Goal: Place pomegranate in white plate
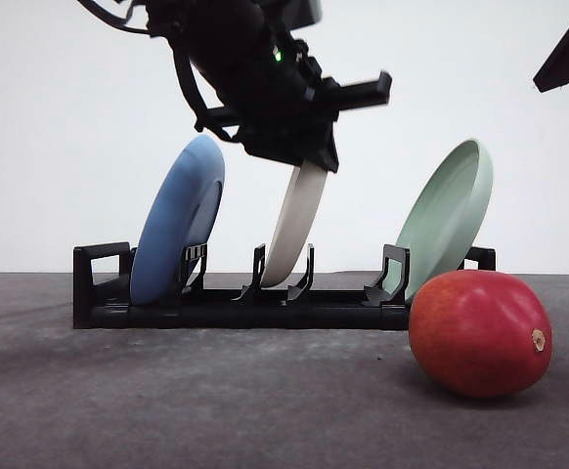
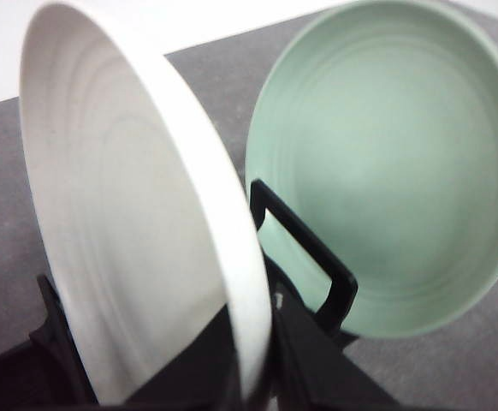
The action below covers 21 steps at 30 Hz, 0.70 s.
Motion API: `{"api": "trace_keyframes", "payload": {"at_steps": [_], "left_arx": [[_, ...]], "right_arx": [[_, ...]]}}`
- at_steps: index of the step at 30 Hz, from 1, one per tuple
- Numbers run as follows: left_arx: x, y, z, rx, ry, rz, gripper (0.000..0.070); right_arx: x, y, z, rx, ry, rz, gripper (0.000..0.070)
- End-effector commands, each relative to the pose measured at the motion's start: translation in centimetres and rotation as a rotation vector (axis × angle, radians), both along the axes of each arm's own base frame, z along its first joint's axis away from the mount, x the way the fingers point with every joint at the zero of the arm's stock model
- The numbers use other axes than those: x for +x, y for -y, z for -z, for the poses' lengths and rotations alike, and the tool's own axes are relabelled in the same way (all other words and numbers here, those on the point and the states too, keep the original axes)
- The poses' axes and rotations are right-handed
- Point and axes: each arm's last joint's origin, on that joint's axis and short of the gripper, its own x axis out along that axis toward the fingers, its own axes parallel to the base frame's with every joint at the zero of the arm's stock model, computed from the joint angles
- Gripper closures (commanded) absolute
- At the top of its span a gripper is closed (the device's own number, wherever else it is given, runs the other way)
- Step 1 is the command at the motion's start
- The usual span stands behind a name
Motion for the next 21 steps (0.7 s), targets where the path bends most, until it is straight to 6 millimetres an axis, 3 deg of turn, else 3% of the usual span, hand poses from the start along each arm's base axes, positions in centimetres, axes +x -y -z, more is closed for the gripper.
{"api": "trace_keyframes", "payload": {"at_steps": [1,8,21], "left_arx": [[-0.2,0.2,-1.7,-0.075,0.022,-0.012,0.0689],[-1.5,-1.0,-4.6,-0.183,0.005,-0.01,0.0689],[-5.6,-4.6,-9.1,-0.271,-0.132,0.167,0.0689]], "right_arx": [[0.0,-0.1,-0.6,0.016,0.015,-0.003,0.0274],[0.0,-0.1,-0.6,0.016,0.015,-0.003,0.0273],[0.0,-0.1,-0.6,0.016,0.015,-0.003,0.0274]]}}
